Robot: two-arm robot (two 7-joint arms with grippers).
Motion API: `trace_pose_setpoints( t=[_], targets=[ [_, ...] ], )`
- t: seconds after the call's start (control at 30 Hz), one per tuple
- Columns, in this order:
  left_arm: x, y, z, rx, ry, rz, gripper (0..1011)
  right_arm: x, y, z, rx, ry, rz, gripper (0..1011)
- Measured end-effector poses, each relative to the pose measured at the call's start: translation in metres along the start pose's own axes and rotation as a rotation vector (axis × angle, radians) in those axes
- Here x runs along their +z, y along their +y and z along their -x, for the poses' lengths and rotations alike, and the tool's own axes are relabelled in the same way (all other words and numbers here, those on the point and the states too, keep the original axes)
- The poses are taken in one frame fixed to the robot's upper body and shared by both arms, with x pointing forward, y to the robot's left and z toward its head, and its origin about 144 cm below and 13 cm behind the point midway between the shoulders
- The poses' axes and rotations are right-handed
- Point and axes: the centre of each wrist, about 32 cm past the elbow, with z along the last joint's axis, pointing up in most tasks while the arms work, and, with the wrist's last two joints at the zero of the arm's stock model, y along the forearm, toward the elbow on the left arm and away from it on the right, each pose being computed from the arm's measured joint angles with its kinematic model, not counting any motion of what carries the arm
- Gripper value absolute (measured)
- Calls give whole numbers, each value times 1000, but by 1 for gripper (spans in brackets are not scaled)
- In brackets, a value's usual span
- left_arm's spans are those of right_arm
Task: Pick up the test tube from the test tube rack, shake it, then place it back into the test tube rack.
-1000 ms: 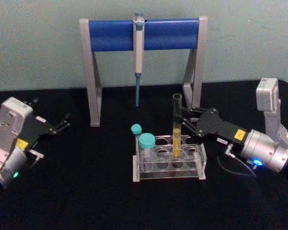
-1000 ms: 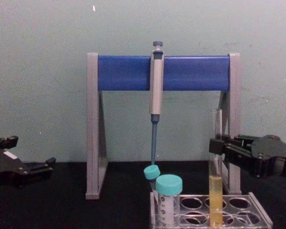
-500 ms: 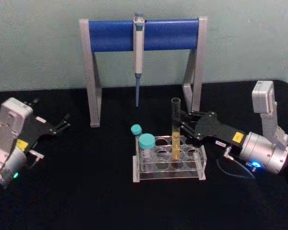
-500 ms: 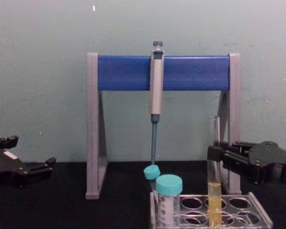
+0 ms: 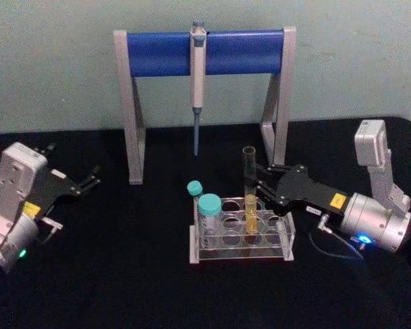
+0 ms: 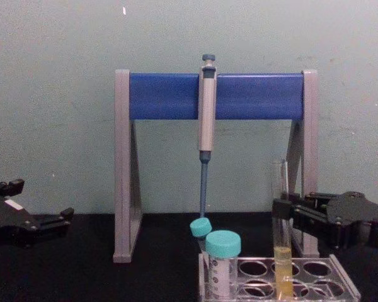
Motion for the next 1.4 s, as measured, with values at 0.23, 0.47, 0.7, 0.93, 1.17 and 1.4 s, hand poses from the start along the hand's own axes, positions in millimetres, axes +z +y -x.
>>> trace_pose_setpoints(
  t=[0.23, 0.47, 0.7, 0.93, 1.17, 1.4],
  targets=[
    [0, 0, 0, 0, 0, 0, 1001, 0, 1, -1, 3, -2, 8, 220],
    [0, 0, 0, 0, 0, 0, 1002, 0, 1, -1, 3, -1, 10, 220],
    [0, 0, 0, 0, 0, 0, 1001, 0, 1, -1, 3, -1, 10, 220],
    [0, 0, 0, 0, 0, 0, 1001, 0, 1, -1, 3, -1, 10, 218],
    [0, 0, 0, 0, 0, 0, 1001, 0, 1, -1, 3, -1, 10, 221],
    [0, 0, 0, 0, 0, 0, 1001, 0, 1, -1, 3, -1, 9, 406]
  ],
)
